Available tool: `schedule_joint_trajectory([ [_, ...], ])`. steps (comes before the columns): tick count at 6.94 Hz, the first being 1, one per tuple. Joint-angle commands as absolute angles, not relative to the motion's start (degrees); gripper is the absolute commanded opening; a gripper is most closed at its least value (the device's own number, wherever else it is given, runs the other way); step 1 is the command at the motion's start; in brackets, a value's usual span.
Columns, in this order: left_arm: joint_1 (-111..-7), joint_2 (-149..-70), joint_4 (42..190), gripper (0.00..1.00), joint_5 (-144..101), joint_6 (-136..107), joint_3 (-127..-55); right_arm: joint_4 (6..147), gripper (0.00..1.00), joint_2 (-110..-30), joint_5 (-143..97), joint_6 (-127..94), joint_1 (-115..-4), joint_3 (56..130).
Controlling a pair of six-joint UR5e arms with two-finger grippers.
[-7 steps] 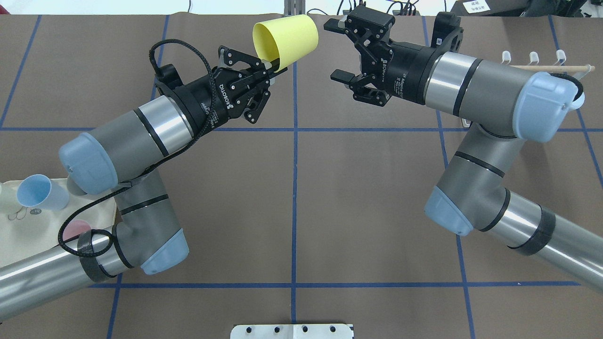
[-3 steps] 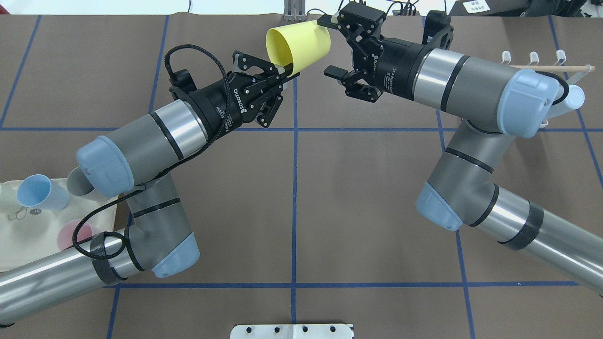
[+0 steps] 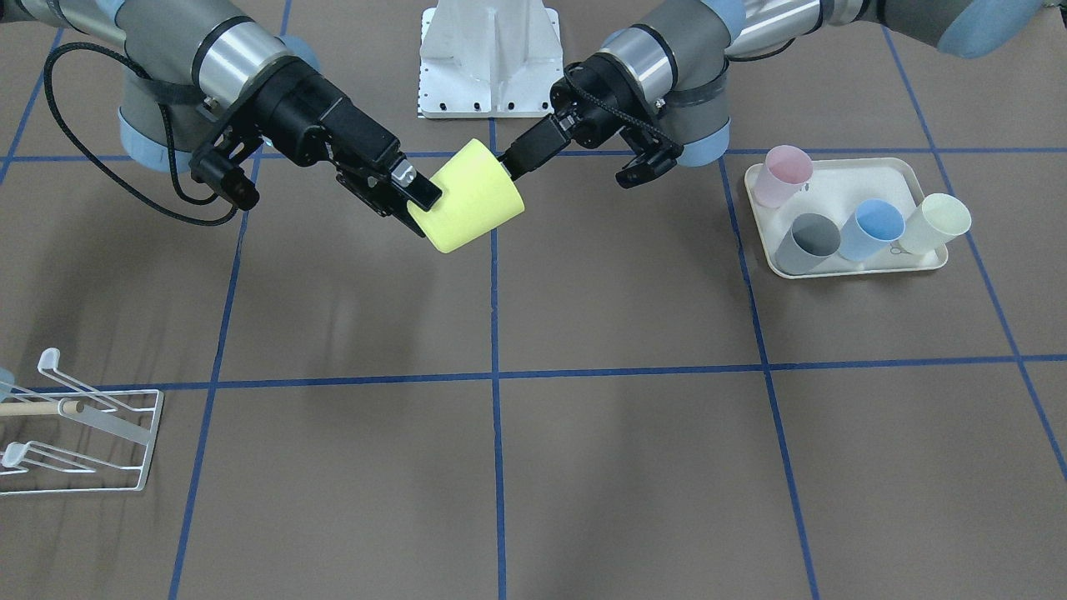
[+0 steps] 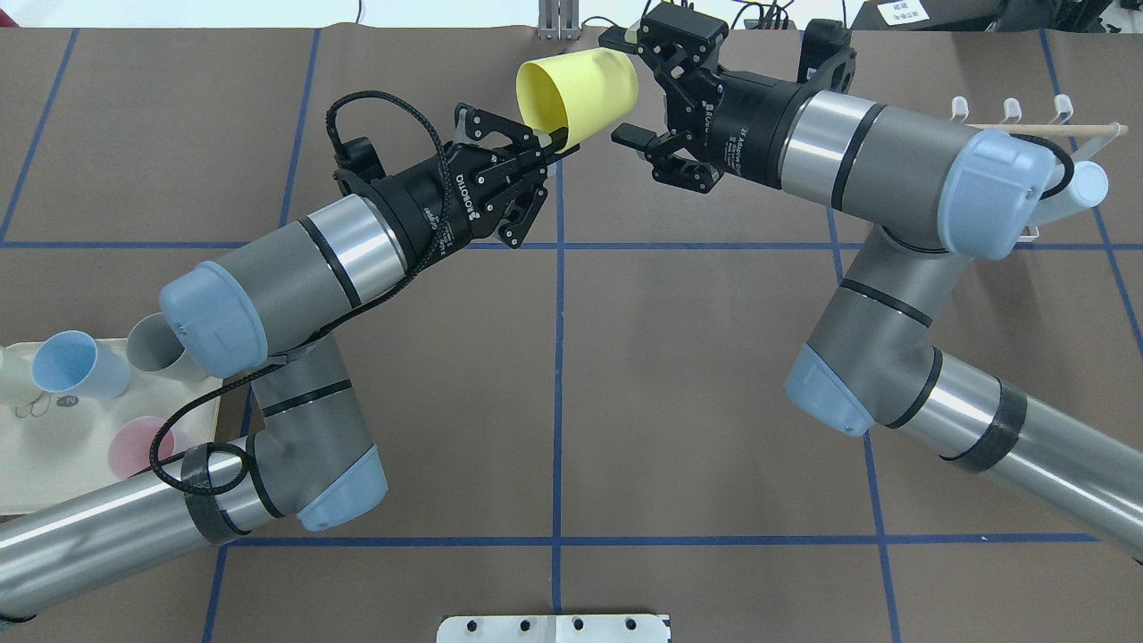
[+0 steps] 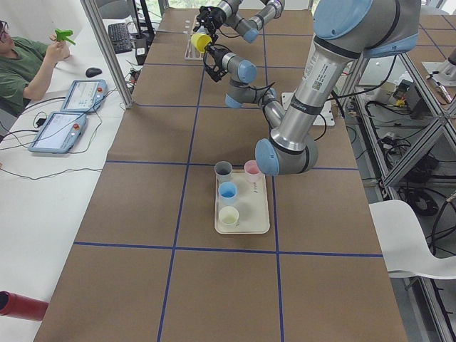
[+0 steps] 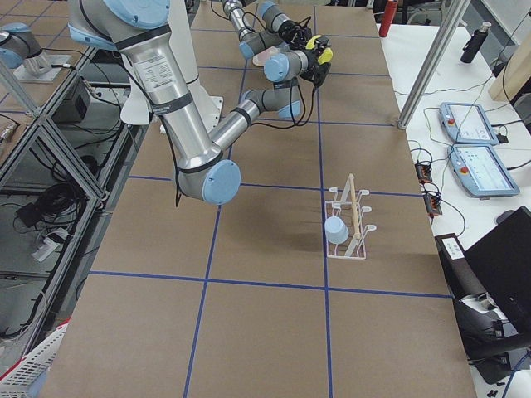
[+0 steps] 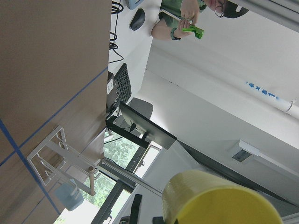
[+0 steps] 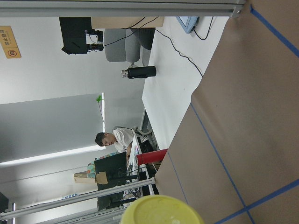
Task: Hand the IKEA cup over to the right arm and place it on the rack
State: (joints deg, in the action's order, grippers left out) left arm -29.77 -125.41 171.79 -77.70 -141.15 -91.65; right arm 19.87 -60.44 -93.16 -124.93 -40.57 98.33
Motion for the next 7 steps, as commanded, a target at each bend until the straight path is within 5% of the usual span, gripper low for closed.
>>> schedule_joint_trajectory([
  [1, -29.62, -126.3, 171.65, 0.0, -77.7, -141.24, -90.89, 19.86, 0.99, -60.47, -93.16, -125.07, -40.52, 98.26],
  [7, -28.48, -127.97, 170.25, 0.0, -77.7, -141.15, -90.62, 19.86, 0.99, -60.47, -93.08, -125.07, -40.52, 98.17],
])
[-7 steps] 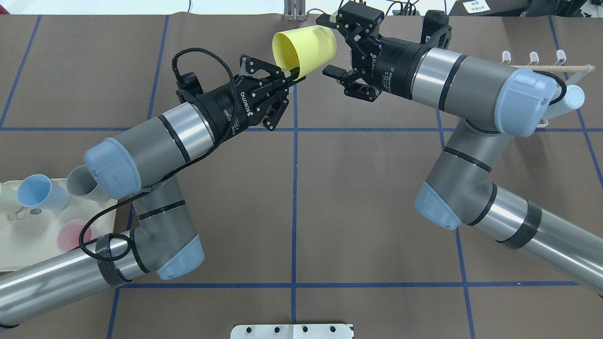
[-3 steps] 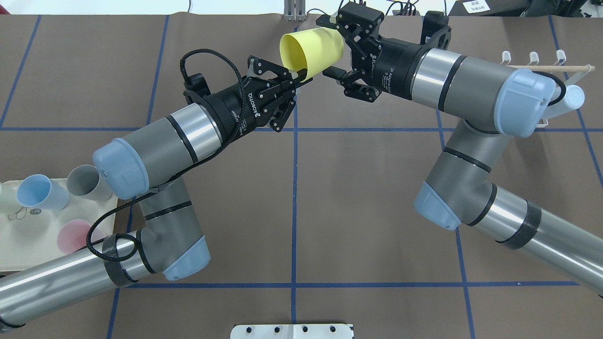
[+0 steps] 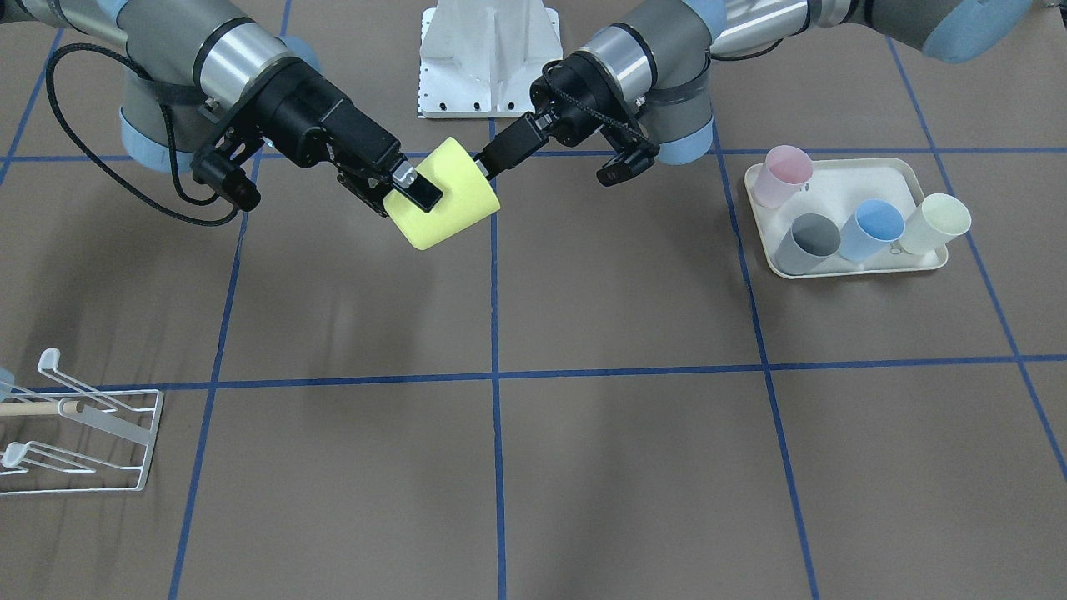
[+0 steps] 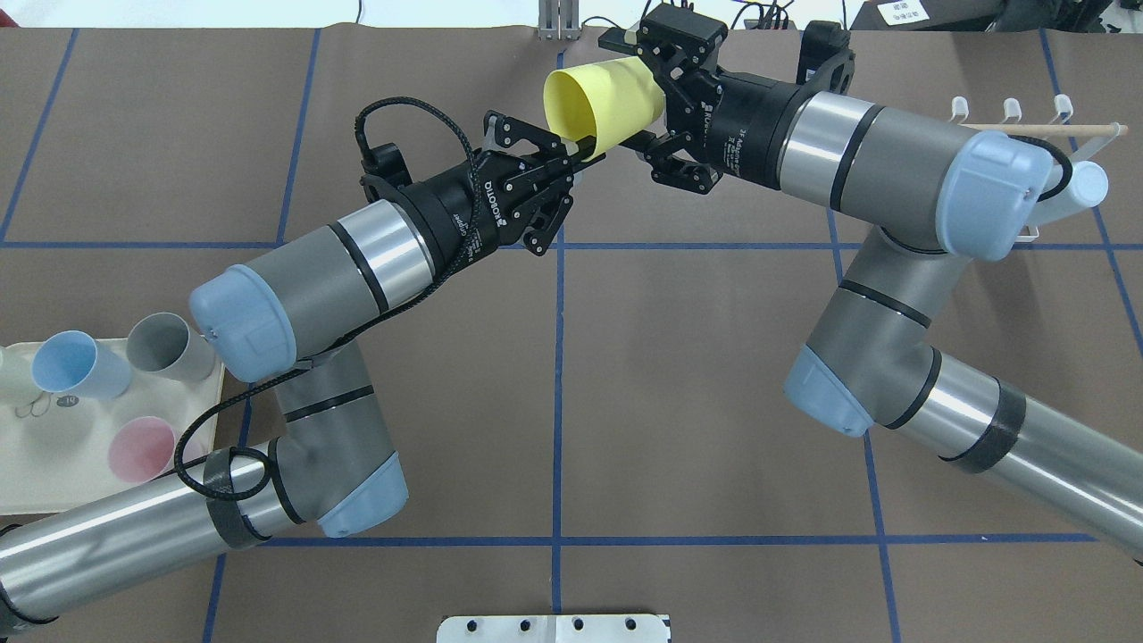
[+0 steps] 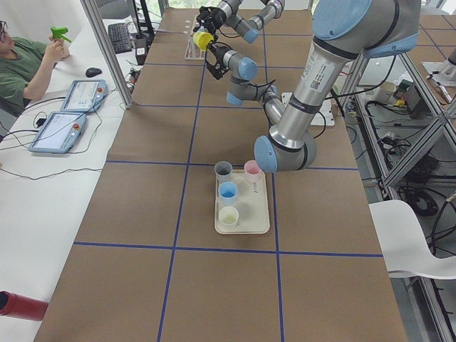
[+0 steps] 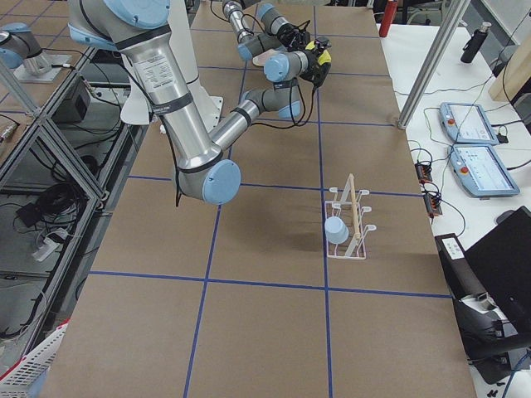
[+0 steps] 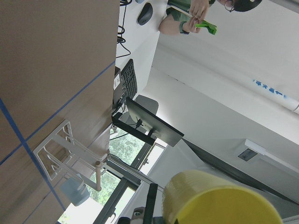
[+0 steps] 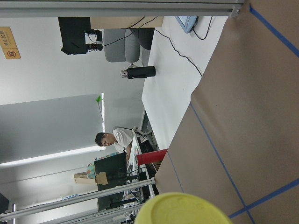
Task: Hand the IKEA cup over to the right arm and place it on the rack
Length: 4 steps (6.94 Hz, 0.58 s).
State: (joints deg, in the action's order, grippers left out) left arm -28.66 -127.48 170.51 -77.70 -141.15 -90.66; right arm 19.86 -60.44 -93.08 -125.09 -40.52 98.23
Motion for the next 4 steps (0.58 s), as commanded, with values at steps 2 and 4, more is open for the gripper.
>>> schedule_joint_trajectory([
  [2, -28.48, -127.97, 170.16, 0.0, -77.69, -141.15, -90.7, 19.86, 0.96, -60.47, -93.08, -125.07, -40.52, 97.82],
  [4, -28.48, -127.97, 169.81, 0.0, -76.39, -141.33, -90.7, 19.69, 0.01, -60.47, -93.16, -125.07, -40.52, 97.91],
])
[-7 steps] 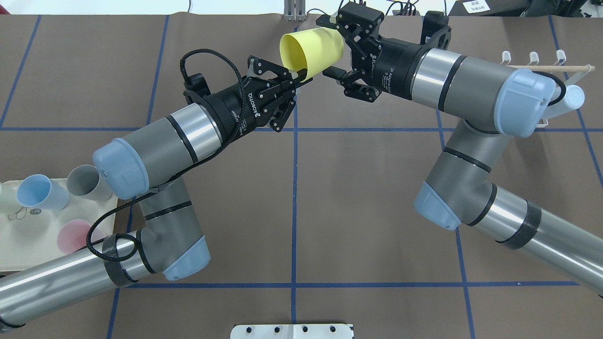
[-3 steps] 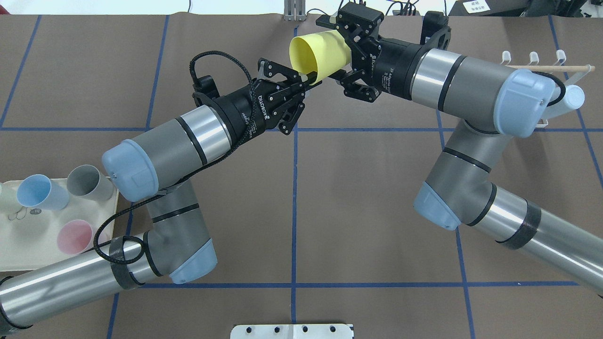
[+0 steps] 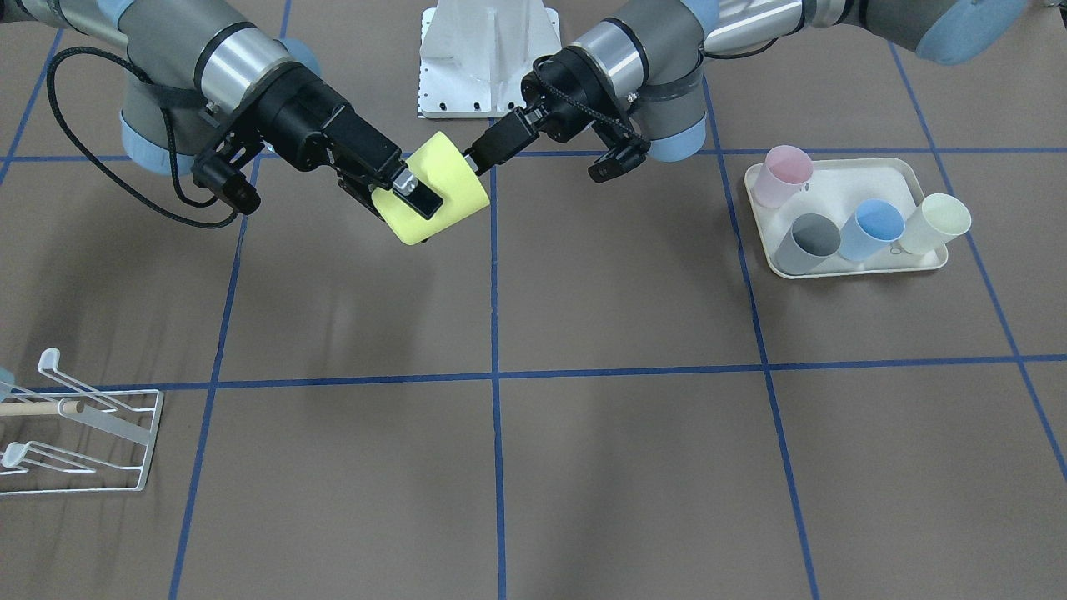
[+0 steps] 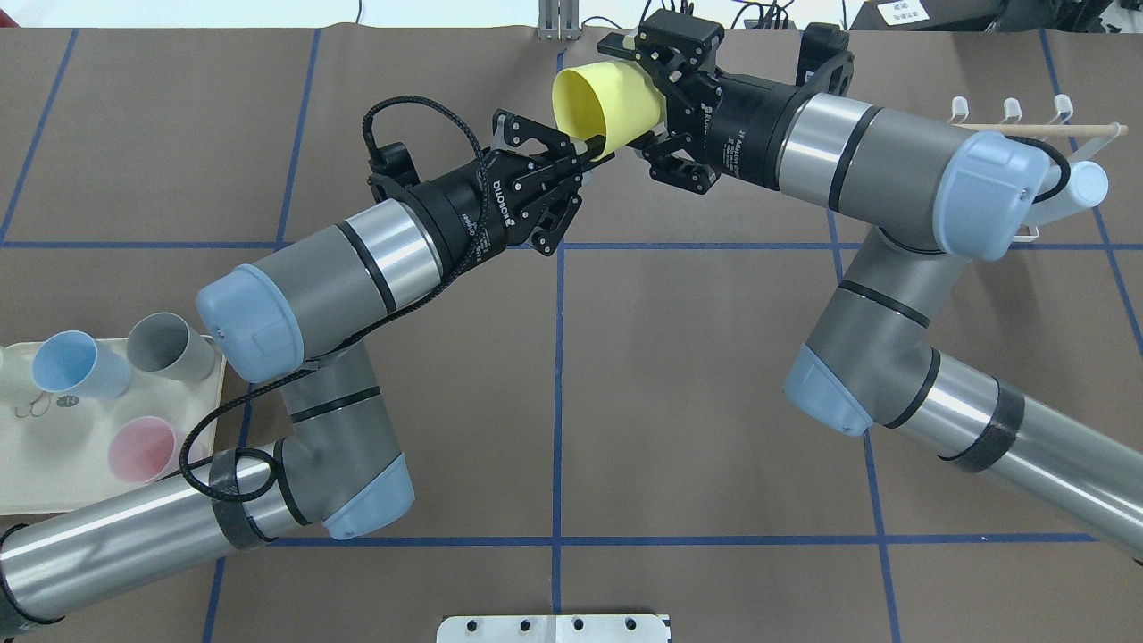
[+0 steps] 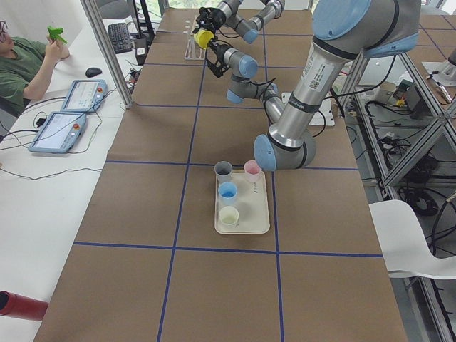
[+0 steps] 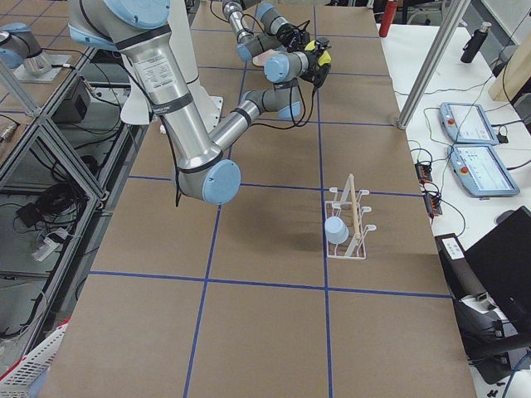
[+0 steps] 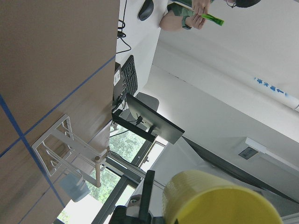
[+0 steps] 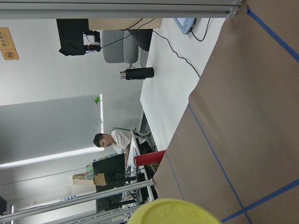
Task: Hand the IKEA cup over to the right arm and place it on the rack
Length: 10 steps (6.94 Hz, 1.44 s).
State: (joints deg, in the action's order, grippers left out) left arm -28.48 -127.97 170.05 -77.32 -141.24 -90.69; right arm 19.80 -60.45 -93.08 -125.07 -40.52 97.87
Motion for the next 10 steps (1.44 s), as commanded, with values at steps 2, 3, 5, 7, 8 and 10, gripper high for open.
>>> schedule_joint_trajectory([
  [2, -29.7, -128.32, 165.27, 1.0, -76.2, -140.36, -91.05, 19.6, 0.0, -60.47, -93.25, -124.89, -40.52, 98.0],
  [3, -29.79, -128.58, 164.71, 1.0, -76.29, -140.27, -91.14, 19.16, 0.0, -60.56, -93.25, -124.72, -40.6, 98.0],
  [5, -29.97, -128.41, 165.23, 1.0, -76.38, -140.36, -91.41, 18.72, 0.0, -61.17, -93.34, -124.28, -41.48, 98.26],
  [7, -30.15, -128.15, 165.41, 1.0, -76.55, -140.27, -91.41, 16.26, 0.0, -66.32, -93.34, -119.92, -45.16, 98.26],
  [8, -30.15, -128.06, 164.89, 1.0, -76.64, -140.27, -91.41, 16.09, 0.0, -69.84, -92.82, -111.62, -45.44, 98.17],
  [10, -30.15, -127.45, 163.49, 1.0, -76.64, -134.43, -90.88, 16.96, 0.0, -74.86, -85.29, -103.3, -45.88, 98.43],
])
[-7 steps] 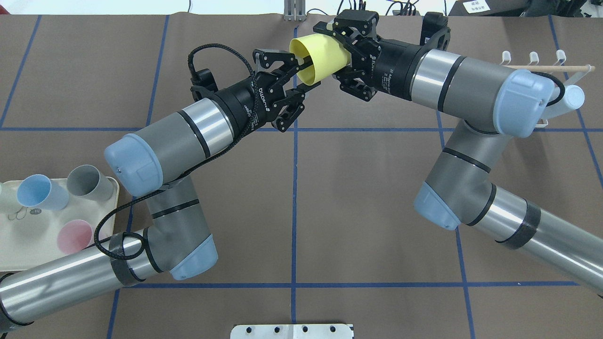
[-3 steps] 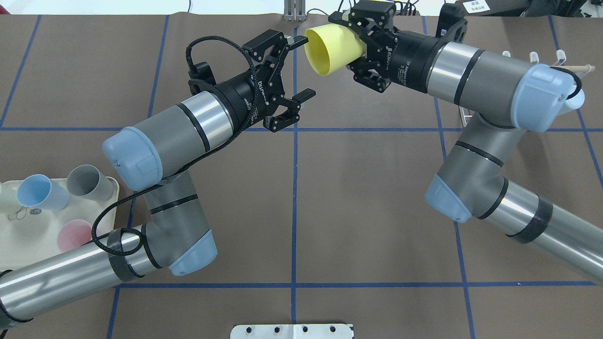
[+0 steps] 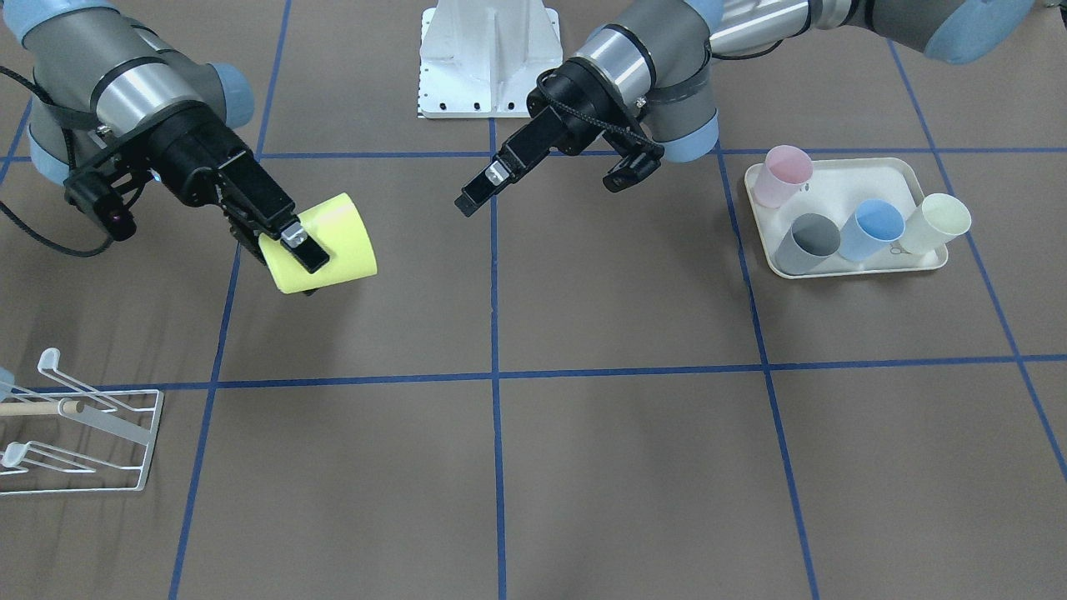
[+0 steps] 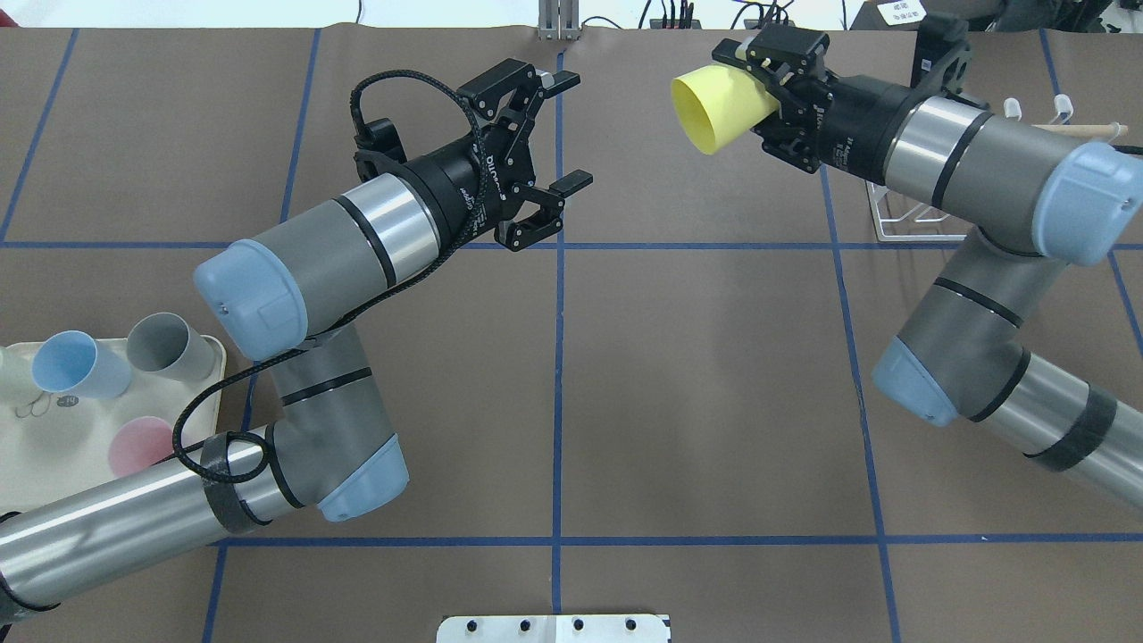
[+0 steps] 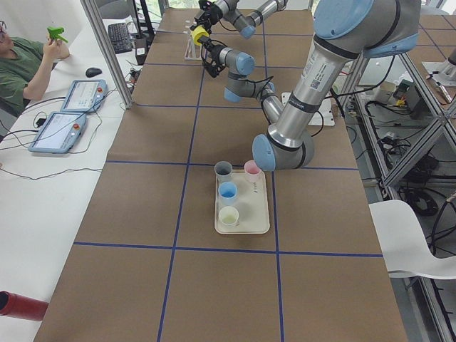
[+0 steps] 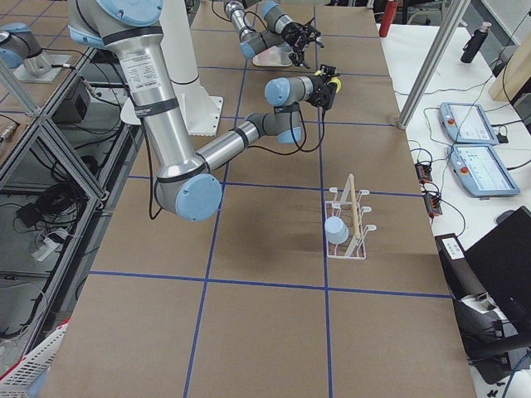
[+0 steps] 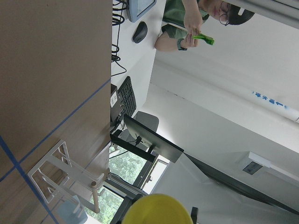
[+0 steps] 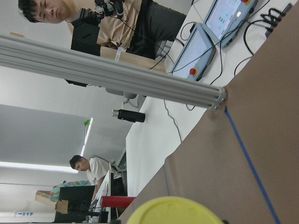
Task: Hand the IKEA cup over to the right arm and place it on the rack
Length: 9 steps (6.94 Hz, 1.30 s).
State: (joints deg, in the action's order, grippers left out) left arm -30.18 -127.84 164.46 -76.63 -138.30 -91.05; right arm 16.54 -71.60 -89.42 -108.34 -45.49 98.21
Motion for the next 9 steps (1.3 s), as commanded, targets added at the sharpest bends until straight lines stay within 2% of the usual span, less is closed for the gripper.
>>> schedule_joint_trajectory([
  [1, -30.15, -125.79, 158.95, 1.0, -76.64, -130.64, -91.14, 16.96, 0.0, -79.67, -81.08, -96.92, -46.4, 98.79],
  [2, -30.23, -124.64, 154.64, 1.0, -76.55, -124.69, -92.19, 16.96, 0.0, -82.59, -77.82, -89.11, -46.84, 98.79],
  [3, -30.32, -120.89, 145.99, 1.0, -76.47, -116.45, -97.85, 19.57, 0.0, -85.49, -77.26, -82.86, -49.19, 99.31],
  [5, -30.32, -115.24, 119.76, 1.0, -79.25, -104.3, -115.75, 33.07, 0.0, -87.18, -71.33, -71.34, -50.19, 103.61],
  [6, -30.58, -115.05, 109.53, 1.0, -80.93, -100.85, -121.49, 35.92, 0.0, -88.06, -68.67, -64.14, -50.19, 103.71],
  [7, -30.85, -114.61, 105.07, 1.0, -81.03, -99.07, -123.21, 35.95, 0.0, -88.94, -66.99, -58.59, -50.27, 103.54],
  [9, -32.77, -113.38, 85.88, 1.0, -82.96, -89.35, -129.08, 36.12, 0.0, -90.52, -61.28, -55.38, -50.19, 103.09],
])
